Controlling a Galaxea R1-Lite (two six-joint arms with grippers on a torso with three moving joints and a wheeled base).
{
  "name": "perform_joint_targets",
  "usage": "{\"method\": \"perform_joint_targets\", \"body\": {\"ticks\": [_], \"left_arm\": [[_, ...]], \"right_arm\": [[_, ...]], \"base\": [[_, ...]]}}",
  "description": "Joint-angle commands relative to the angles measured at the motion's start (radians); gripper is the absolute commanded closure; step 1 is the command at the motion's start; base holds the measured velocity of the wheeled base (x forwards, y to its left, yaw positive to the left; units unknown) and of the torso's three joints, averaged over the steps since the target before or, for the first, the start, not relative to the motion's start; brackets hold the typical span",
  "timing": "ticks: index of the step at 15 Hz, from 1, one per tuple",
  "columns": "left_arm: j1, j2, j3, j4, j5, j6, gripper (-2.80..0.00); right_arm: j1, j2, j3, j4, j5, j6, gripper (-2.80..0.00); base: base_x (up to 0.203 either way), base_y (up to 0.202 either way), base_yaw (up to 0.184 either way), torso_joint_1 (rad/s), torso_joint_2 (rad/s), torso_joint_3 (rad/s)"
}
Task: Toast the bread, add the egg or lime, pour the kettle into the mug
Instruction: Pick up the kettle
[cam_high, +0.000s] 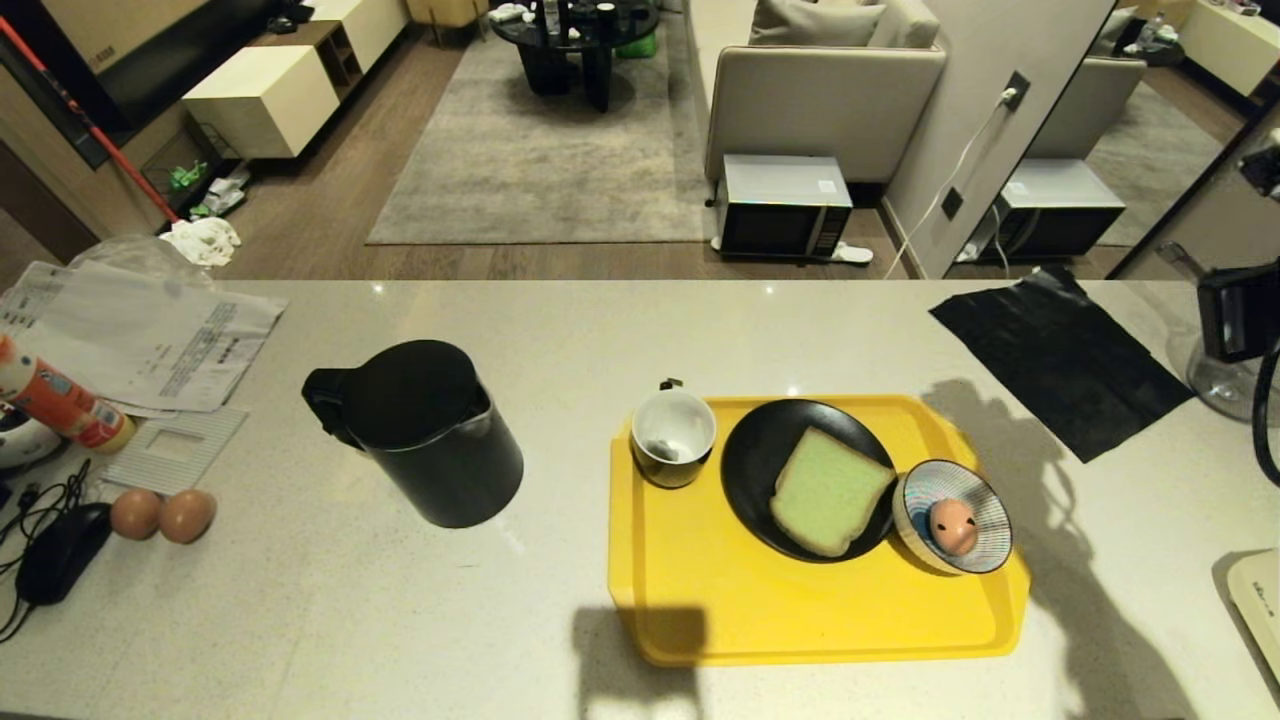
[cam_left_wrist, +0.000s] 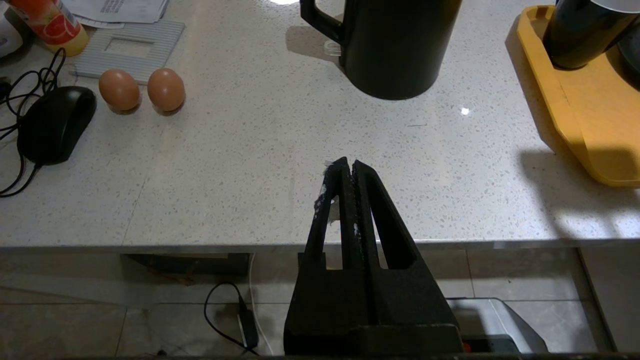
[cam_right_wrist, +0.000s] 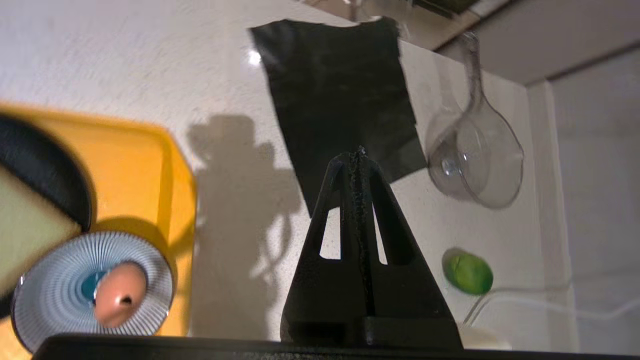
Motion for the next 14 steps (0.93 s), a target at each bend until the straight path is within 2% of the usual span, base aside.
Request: {"method": "perform_joint_targets", "body": {"ticks": [1, 6, 10, 14], "left_arm": [[0.000, -0.001, 0.000, 0.000, 0.000, 0.001, 0.00], [0.000, -0.001, 0.000, 0.000, 0.000, 0.000, 0.00], [0.000, -0.001, 0.000, 0.000, 0.000, 0.001, 0.00], [0.000, -0.001, 0.000, 0.000, 0.000, 0.000, 0.00]], "right_arm": [[-0.048, -0.032, 0.000, 0.001, -0.007, 0.051, 0.00], [-0.073, -0.162, 0.093, 0.008, 0.009, 0.123, 0.00], [-0.073, -0.369, 0.291, 0.046, 0.106, 0.127, 0.00], [-0.061, -0.567, 0.539, 0.040, 0.158, 0.124, 0.00]], "base": [[0.000, 0.000, 0.000, 0.000, 0.00, 0.000], [0.000, 0.000, 0.000, 0.000, 0.00, 0.000], [0.000, 0.000, 0.000, 0.000, 0.00, 0.000], [0.000, 0.000, 0.000, 0.000, 0.00, 0.000]]}}
